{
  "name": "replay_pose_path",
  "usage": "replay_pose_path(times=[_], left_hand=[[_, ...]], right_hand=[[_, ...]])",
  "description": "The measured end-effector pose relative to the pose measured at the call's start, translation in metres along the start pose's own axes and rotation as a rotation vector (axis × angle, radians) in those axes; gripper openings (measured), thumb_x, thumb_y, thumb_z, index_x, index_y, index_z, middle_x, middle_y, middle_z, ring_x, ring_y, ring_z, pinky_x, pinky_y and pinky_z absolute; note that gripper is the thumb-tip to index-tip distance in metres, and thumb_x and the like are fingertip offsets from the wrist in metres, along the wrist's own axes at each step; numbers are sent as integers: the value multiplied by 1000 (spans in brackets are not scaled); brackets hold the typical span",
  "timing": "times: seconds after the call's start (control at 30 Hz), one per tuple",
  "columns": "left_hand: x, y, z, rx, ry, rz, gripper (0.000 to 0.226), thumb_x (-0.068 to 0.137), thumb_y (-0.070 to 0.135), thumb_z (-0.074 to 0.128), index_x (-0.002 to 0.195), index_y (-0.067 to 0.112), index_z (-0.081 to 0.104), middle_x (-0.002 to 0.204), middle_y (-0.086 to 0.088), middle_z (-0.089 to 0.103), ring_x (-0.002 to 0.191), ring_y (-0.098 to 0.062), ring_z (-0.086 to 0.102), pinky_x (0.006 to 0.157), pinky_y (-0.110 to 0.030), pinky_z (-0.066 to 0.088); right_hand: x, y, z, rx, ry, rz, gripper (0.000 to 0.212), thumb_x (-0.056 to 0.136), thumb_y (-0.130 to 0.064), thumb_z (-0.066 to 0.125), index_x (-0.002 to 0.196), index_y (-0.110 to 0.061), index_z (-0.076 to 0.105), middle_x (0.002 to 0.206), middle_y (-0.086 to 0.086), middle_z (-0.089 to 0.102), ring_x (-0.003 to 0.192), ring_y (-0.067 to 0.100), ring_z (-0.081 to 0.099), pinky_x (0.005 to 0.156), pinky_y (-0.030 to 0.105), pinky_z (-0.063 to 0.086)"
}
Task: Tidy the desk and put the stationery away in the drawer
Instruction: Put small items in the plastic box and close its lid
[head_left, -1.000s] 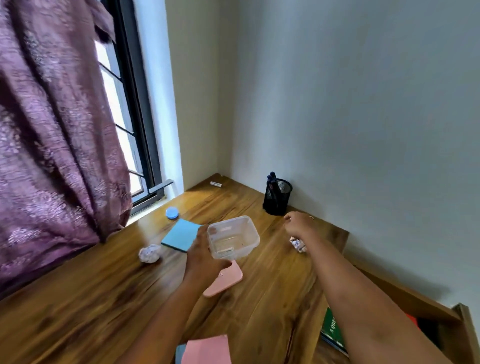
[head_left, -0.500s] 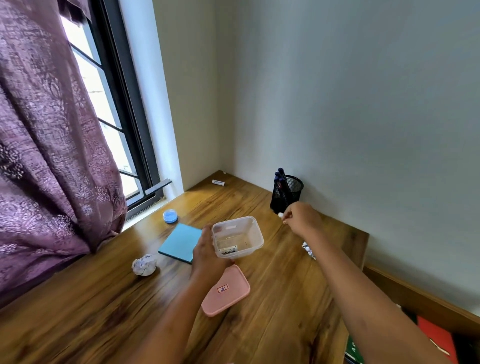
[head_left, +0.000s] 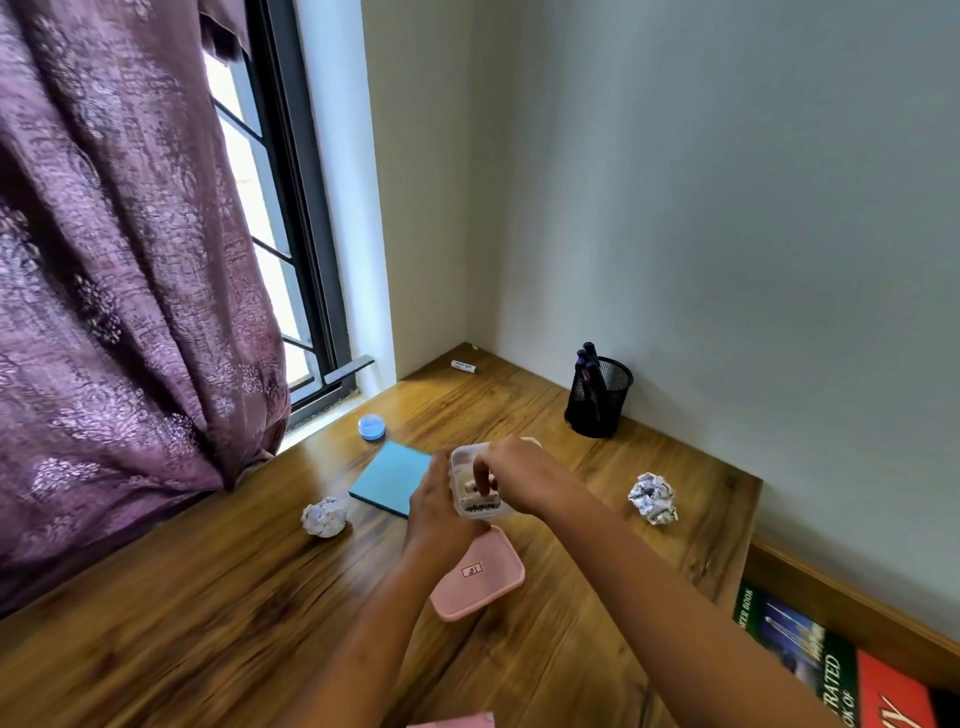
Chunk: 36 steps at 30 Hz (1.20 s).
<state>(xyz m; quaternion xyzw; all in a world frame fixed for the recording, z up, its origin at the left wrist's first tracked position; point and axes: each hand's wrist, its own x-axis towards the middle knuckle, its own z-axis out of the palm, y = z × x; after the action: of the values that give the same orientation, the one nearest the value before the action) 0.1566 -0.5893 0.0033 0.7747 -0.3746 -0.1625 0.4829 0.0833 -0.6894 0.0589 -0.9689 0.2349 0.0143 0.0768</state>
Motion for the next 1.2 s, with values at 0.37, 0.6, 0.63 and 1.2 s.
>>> replay_pose_path(times=[0.37, 0.6, 0.63, 1.2], left_hand=[[-1, -7, -39, -8, 57, -65, 83, 62, 7, 84, 128, 23, 37, 109, 4, 55, 103, -16, 57, 75, -21, 44], [27, -29, -95, 14, 176, -73, 80, 54, 6, 87, 118, 25, 42, 113, -1, 62, 98, -21, 64, 76, -30, 56], [33, -33, -104, 20, 191, -66, 78, 53, 5, 86, 115, 25, 43, 114, 0, 62, 99, -20, 63, 75, -29, 56], [129, -70, -89, 93, 138, 8, 73, 55, 10, 87, 110, 28, 42, 110, 0, 60, 91, -16, 63, 48, -6, 46]], right_hand=[[19, -36, -14, 160, -14, -136, 23, 84, 3, 62, 99, -12, 70, 111, 8, 67, 99, 20, 63, 83, 30, 53], [65, -36, -31, 761, 409, -18, 29, 81, 8, 52, 71, -16, 63, 83, 9, 67, 67, 20, 66, 68, 32, 54], [77, -29, -26, 849, 479, 47, 30, 82, 7, 51, 70, -18, 62, 82, 7, 67, 65, 20, 65, 69, 33, 55], [236, 44, 95, 267, 347, 402, 66, 94, -25, 52, 151, -26, 17, 159, 12, 7, 145, 36, 14, 116, 45, 18]])
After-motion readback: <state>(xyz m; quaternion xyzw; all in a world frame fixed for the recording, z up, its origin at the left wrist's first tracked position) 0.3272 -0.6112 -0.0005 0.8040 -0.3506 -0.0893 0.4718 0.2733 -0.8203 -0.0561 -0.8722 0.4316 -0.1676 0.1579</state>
